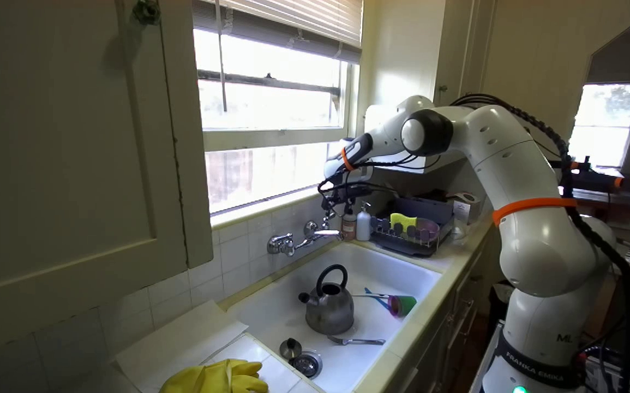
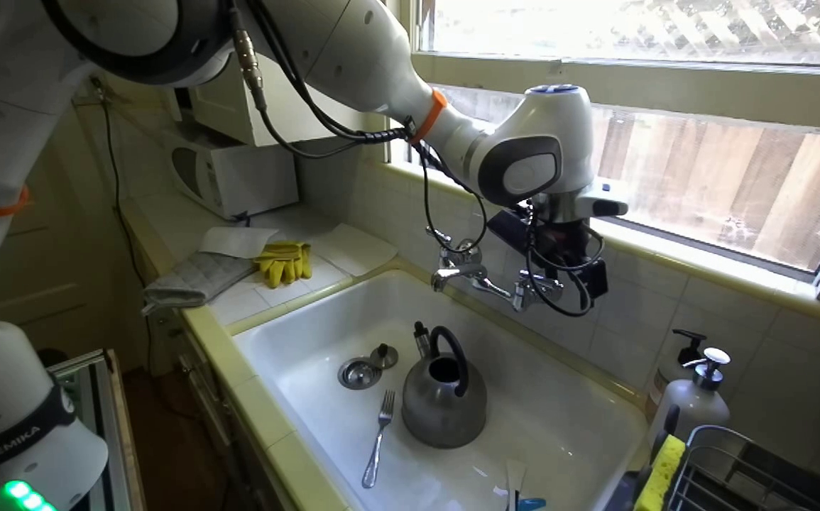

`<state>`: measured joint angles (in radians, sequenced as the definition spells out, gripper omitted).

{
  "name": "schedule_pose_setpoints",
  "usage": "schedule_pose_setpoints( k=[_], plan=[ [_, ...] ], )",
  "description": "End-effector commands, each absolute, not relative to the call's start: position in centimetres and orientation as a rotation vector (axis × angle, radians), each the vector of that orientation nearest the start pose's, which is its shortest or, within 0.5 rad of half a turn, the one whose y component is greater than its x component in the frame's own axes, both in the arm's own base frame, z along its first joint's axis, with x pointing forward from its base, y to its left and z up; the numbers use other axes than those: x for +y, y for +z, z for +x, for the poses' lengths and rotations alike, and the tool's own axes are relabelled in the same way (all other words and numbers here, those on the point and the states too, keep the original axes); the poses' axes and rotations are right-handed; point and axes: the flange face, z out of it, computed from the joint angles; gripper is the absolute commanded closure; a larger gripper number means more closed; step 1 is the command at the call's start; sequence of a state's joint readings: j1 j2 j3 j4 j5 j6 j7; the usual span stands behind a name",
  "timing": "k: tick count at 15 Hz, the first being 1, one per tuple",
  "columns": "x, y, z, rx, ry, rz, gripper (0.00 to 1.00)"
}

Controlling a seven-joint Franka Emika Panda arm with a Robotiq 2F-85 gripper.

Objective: Move the tap nozzle to the right then open the right tap faucet

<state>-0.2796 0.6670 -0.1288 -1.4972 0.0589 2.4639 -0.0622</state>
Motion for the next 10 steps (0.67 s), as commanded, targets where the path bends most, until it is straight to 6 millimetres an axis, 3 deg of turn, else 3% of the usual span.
schedule_pose_setpoints(
  k=[1,10],
  plan=[
    [-28.12,30.30,67.95,0.565,-0.313,-3.213,0.00],
    [-27.73,30.16,67.26,0.526,-0.248,-3.251,0.00]
  ],
)
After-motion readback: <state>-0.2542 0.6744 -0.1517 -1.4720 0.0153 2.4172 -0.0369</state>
